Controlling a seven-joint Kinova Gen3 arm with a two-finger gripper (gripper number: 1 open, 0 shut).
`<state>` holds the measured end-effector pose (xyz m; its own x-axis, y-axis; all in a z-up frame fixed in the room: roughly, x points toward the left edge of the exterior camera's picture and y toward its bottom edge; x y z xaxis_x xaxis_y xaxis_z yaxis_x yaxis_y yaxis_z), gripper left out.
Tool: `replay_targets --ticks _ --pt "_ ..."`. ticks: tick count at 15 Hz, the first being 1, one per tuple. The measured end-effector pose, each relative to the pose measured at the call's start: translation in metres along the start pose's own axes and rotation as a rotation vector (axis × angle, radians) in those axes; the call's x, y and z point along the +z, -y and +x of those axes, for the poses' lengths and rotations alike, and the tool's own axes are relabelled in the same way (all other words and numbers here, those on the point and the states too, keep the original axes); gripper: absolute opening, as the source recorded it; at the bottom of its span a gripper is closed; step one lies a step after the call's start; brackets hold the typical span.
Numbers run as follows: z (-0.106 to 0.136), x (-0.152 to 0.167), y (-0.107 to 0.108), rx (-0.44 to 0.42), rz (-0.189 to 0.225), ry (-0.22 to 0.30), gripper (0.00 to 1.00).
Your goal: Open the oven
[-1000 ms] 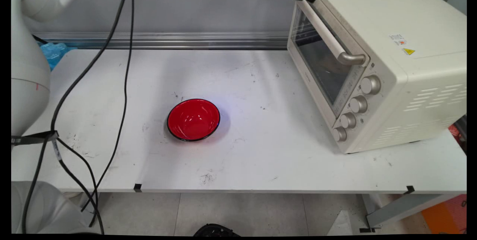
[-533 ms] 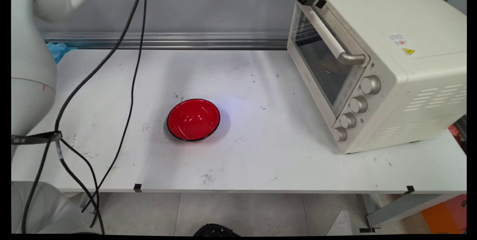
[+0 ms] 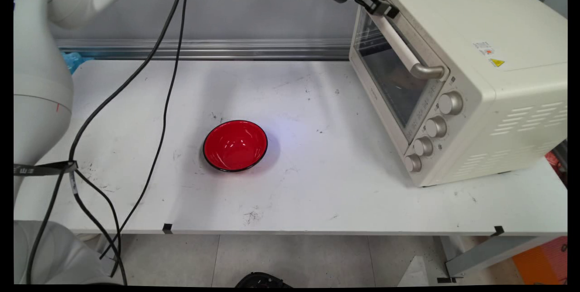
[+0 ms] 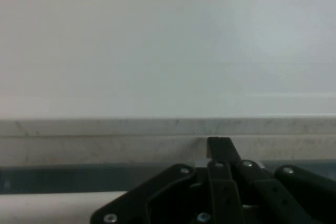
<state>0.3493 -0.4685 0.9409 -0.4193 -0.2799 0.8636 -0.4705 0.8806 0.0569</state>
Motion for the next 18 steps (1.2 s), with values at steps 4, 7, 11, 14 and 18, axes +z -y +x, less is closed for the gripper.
replay_targets --ticks 4,7,11,14,18 --pt "-0.004 0.002 -0.001 0.005 -0.004 0.012 0.0" --pt "-0.01 -0.001 -0.002 0.009 -0.007 0.026 0.0" --pt "-0.017 -0.008 -0.007 0.013 -0.013 0.047 0.0" --pt "-0.023 -0.017 -0.01 0.014 -0.016 0.064 0.0" --pt "-0.032 -0.029 -0.013 0.015 -0.018 0.09 0.0"
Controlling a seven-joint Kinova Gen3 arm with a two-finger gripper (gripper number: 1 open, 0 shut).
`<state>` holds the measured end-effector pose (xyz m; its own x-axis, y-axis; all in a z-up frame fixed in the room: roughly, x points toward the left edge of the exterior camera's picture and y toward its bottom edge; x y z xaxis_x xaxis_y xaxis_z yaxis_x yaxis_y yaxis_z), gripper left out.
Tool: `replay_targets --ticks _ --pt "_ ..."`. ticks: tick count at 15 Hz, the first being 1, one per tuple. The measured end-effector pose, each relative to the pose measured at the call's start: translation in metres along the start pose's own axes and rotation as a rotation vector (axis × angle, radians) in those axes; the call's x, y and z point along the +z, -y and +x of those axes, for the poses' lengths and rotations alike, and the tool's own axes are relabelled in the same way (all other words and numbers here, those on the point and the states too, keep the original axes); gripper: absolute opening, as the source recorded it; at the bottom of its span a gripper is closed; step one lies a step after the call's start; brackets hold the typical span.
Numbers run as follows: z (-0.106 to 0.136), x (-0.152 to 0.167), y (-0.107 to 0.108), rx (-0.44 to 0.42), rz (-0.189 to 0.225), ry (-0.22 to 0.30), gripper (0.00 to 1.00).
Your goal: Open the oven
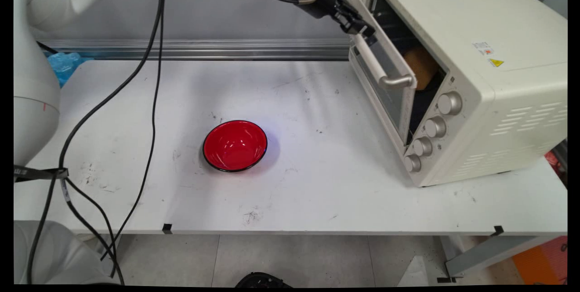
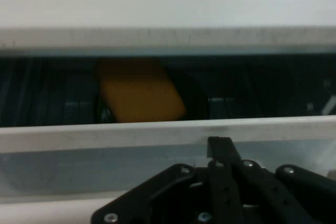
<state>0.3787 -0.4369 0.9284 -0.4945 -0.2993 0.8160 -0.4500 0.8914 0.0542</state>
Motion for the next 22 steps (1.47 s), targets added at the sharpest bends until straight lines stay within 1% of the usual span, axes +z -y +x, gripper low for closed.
replay_targets --ticks 7,12,16,22 --pt "-0.024 -0.019 -0.001 0.006 0.01 0.058 0.0" --pt "-0.042 -0.027 0.0 0.009 0.016 0.093 0.0" --pt "-0.055 -0.029 0.001 0.009 0.022 0.108 0.0" --pt "-0.086 -0.025 0.003 -0.003 0.039 0.114 0.0"
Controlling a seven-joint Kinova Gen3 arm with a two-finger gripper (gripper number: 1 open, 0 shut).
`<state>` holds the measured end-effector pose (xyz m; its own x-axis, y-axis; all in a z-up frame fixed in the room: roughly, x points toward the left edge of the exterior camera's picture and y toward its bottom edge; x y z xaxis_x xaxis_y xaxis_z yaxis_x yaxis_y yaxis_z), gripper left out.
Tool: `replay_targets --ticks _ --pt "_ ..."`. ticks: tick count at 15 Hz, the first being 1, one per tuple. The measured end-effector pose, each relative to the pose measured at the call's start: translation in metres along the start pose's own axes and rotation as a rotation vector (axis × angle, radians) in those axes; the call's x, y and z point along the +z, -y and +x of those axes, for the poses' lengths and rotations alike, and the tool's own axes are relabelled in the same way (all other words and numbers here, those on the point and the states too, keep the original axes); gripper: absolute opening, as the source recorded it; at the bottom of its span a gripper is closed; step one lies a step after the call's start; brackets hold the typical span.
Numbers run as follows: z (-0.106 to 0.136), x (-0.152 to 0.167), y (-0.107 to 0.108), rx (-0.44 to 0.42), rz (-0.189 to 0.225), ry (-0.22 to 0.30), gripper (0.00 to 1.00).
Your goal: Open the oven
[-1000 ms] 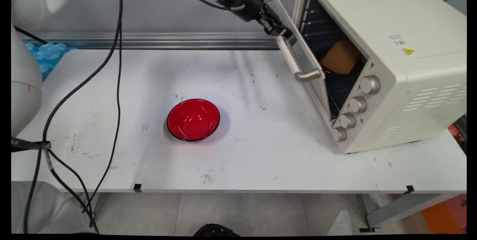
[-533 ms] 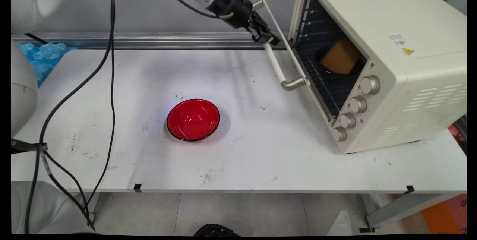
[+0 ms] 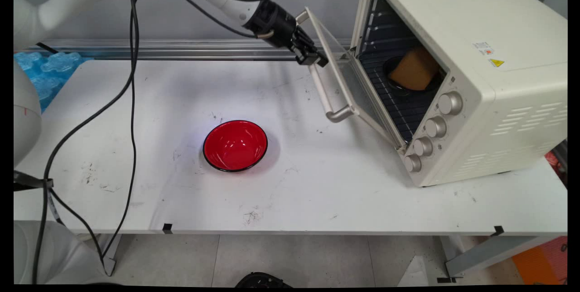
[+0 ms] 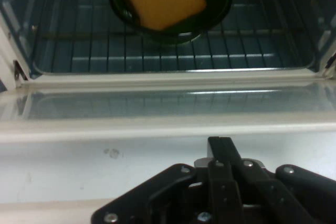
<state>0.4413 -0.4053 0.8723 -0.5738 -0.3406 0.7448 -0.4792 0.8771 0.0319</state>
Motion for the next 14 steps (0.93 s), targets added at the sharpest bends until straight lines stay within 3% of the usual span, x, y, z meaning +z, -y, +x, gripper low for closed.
replay_targets --ticks 14 --pt "-0.068 0.015 0.005 -0.009 0.02 -0.011 0.0"
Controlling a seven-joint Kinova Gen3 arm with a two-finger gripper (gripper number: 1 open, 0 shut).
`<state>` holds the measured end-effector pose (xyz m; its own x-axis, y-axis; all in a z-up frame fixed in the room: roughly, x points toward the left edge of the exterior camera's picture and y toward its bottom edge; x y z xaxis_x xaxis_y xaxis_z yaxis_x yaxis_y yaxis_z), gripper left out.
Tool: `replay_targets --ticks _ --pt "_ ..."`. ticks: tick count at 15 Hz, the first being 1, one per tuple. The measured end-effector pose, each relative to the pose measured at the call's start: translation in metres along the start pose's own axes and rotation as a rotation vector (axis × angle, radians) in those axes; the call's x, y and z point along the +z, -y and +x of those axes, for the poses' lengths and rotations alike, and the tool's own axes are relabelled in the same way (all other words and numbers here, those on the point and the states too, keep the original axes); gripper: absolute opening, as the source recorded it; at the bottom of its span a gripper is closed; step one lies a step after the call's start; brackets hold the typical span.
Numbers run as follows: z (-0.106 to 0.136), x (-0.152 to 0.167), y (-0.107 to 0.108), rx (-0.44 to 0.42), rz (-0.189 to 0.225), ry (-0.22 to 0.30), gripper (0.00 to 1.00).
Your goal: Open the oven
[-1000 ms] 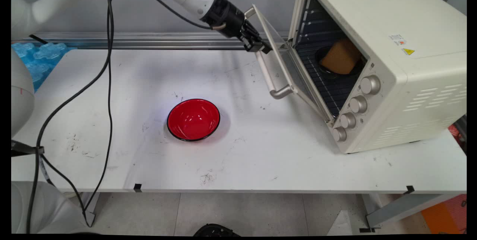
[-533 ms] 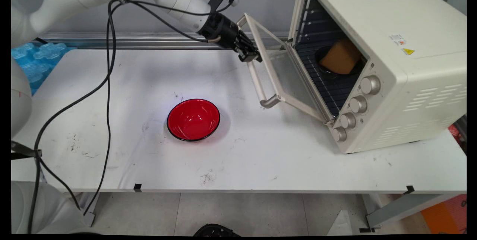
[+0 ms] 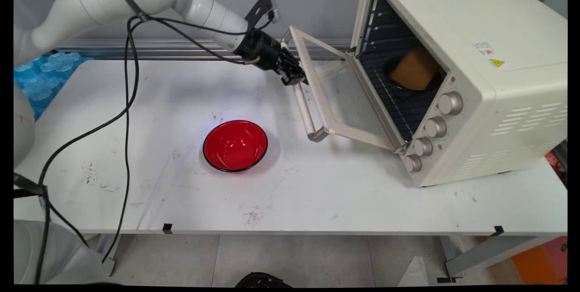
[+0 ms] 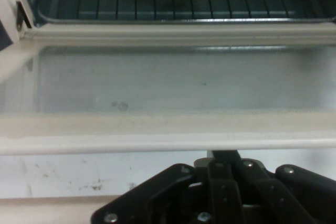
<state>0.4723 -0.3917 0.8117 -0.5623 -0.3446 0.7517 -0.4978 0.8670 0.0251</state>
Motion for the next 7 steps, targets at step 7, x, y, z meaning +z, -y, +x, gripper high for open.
replay_targets --ticks 7 --pt "-0.019 -0.006 0.002 0.008 0.001 -0.001 0.0"
